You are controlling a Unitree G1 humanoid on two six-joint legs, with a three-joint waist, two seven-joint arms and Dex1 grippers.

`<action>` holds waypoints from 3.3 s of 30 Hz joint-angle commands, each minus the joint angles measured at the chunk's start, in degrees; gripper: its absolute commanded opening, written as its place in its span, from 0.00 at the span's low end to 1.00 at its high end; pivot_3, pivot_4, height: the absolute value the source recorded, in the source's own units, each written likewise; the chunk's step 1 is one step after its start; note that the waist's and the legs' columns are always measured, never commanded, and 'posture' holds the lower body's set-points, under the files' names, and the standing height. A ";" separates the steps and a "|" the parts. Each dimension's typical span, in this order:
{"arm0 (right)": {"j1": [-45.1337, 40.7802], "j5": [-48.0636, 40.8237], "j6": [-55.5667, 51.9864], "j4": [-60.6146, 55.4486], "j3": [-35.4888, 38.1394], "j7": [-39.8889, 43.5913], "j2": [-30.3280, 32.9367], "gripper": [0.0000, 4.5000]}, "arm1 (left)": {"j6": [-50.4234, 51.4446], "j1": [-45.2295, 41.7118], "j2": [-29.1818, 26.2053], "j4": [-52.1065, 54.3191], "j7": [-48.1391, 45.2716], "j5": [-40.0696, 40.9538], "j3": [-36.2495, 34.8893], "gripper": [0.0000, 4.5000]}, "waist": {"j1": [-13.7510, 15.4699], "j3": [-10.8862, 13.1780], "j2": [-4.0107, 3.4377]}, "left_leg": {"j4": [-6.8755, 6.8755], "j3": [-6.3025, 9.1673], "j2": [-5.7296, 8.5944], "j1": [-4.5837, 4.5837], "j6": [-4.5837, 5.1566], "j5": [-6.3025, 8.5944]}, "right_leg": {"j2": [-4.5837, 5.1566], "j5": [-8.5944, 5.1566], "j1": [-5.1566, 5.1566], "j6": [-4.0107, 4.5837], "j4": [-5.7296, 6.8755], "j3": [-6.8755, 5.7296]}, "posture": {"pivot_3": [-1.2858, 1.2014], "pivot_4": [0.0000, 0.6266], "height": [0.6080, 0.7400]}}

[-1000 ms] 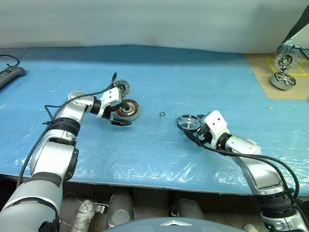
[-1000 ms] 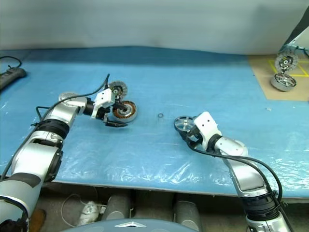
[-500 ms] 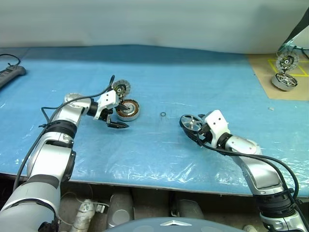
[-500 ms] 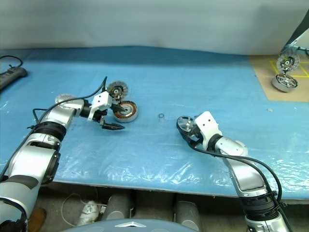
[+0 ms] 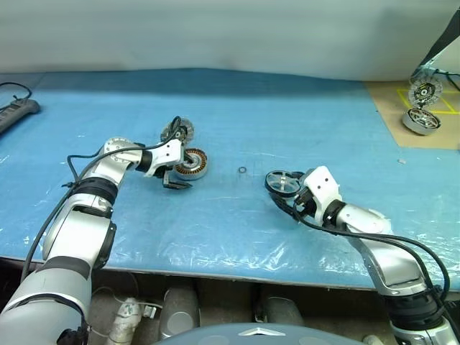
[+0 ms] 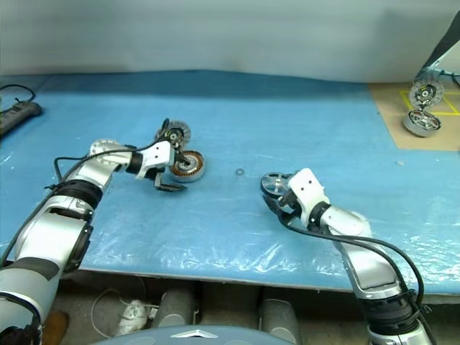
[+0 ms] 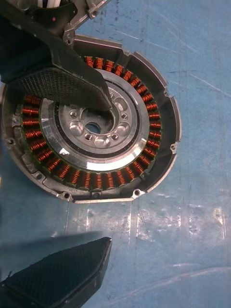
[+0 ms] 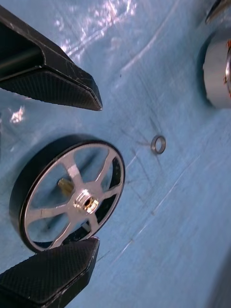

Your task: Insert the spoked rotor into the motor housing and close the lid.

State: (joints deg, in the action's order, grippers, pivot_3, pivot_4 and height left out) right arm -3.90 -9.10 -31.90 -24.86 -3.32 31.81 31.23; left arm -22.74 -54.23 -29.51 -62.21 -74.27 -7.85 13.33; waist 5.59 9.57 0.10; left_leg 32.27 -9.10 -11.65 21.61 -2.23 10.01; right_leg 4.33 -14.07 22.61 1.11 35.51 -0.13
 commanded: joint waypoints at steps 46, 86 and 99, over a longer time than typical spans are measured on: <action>-1.80 -0.45 -1.10 -2.48 0.93 0.83 2.20 1.00 | -6.52 11.14 2.21 18.76 -12.45 1.12 7.28 0.47 | 0.63 -0.41 -0.60 | -0.97 -0.30 0.20 -0.58 0.01 0.01 | 0.24 -0.08 -0.43 -0.08 -0.69 0.08 | 0.52 0.24 1.00; -25.17 3.10 11.25 23.58 -11.66 11.35 -4.02 1.00 | 28.10 43.78 -3.34 60.93 6.15 37.86 -17.37 0.87 | -1.76 -0.19 -0.26 | -0.14 -0.36 0.00 0.39 0.05 -0.02 | -0.06 -0.19 0.60 0.08 0.14 0.03 | 0.52 0.24 1.00; -38.07 7.02 24.93 60.07 -12.27 14.55 -13.78 1.00 | 22.04 52.79 -0.13 58.90 7.37 33.17 -15.00 0.87 | -1.87 -0.15 -0.16 | 0.08 -0.39 -0.12 0.41 0.08 -0.02 | -0.09 -0.17 0.57 0.14 0.21 0.04 | 0.52 0.24 1.00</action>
State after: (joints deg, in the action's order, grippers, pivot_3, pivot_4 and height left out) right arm -40.65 -2.73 -9.07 31.80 -16.04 46.35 18.11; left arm 2.25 -1.81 -30.15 -3.09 -66.81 26.86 -2.19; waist 3.72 9.42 -0.06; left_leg 32.35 -9.51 -11.77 22.00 -2.15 9.99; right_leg 4.24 -14.24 23.18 1.26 35.73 -0.08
